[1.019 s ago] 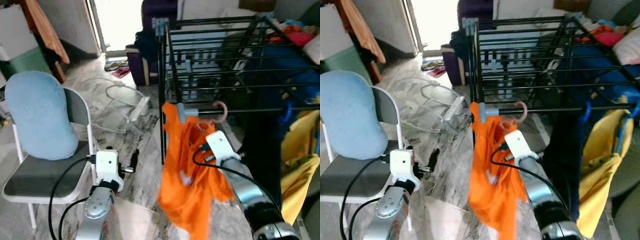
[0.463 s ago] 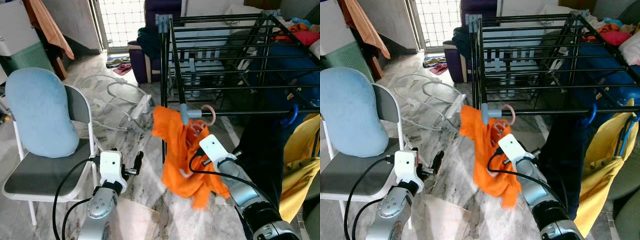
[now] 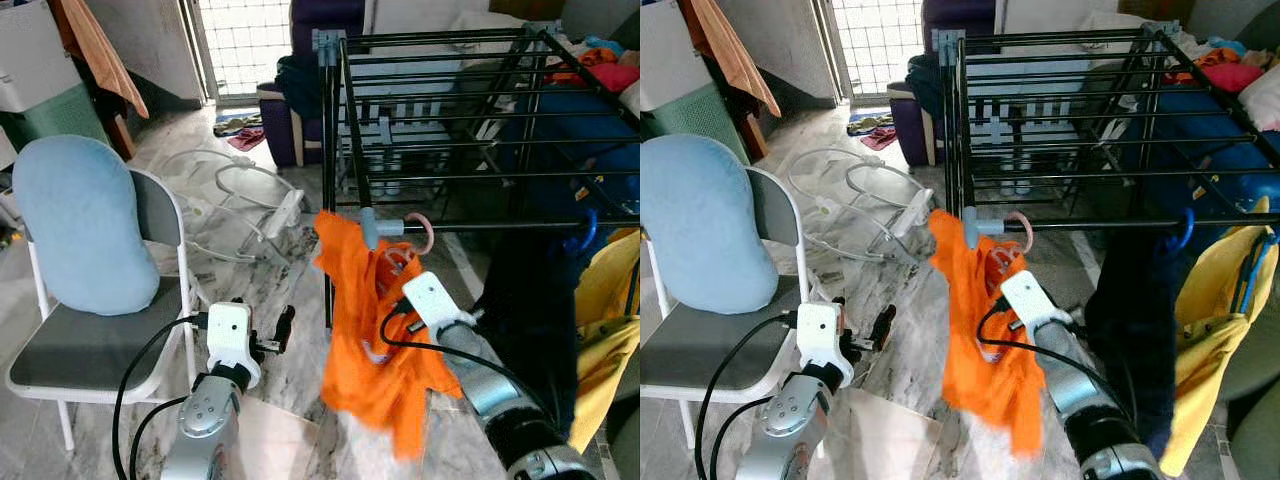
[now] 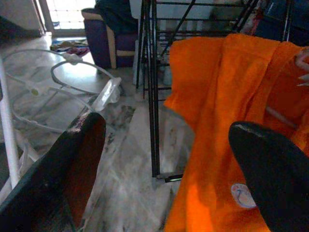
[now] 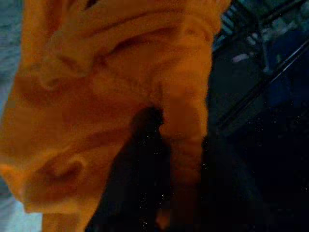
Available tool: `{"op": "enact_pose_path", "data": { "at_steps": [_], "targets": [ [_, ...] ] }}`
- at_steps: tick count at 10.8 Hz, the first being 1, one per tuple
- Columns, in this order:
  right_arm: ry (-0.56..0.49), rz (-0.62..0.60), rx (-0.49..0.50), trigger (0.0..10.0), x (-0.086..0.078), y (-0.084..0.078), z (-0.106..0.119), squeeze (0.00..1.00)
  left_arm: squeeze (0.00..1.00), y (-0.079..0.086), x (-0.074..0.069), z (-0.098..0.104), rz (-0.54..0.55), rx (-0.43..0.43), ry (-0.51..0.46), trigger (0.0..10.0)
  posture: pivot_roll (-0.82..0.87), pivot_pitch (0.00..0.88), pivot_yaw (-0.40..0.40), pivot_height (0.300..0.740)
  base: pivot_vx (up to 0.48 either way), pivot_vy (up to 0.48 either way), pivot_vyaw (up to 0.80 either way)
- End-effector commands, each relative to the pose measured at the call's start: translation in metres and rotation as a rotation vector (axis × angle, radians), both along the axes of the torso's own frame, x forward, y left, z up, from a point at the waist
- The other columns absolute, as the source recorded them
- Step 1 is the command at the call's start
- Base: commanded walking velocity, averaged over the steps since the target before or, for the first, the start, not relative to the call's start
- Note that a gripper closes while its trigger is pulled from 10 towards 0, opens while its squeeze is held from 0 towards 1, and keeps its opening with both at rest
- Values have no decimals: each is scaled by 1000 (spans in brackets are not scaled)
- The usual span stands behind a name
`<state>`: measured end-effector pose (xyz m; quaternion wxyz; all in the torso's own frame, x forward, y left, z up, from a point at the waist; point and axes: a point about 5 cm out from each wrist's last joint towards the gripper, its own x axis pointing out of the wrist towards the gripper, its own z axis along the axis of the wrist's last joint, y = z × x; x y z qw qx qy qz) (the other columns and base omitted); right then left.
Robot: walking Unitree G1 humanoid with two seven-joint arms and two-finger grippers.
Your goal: Hang hanger
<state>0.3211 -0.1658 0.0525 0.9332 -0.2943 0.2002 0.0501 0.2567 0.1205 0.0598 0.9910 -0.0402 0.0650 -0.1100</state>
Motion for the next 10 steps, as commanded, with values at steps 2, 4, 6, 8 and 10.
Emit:
{"op": "enact_pose_path", "data": {
  "at_steps": [2, 4, 6, 8, 10],
  "targets": [
    [-167, 5, 120, 10000, 6, 2, 23, 1000, 0, 0, -2, -3, -17, -10, 19, 10000, -91, 0, 30, 740, 0, 0, 0],
    [-237, -4, 178, 10000, 1, -4, 33, 1000, 0, 2, -3, -4, -14, 14, 24, 10000, -92, 0, 35, 740, 0, 0, 0],
    [-274, 9, 256, 10000, -6, -5, 38, 1000, 0, 7, -3, -4, 7, 46, 22, 10000, -90, 0, 41, 740, 0, 0, 0],
    [-297, 45, 296, 10000, -15, -3, 40, 1000, 0, 10, -4, -5, 9, 65, 25, 10000, -89, 0, 47, 740, 0, 0, 0],
    [-288, 81, 339, 10000, -23, 4, 38, 1000, 0, 10, -5, -7, 8, 77, 38, 10000, -86, 0, 54, 740, 0, 0, 0]
  ]
}}
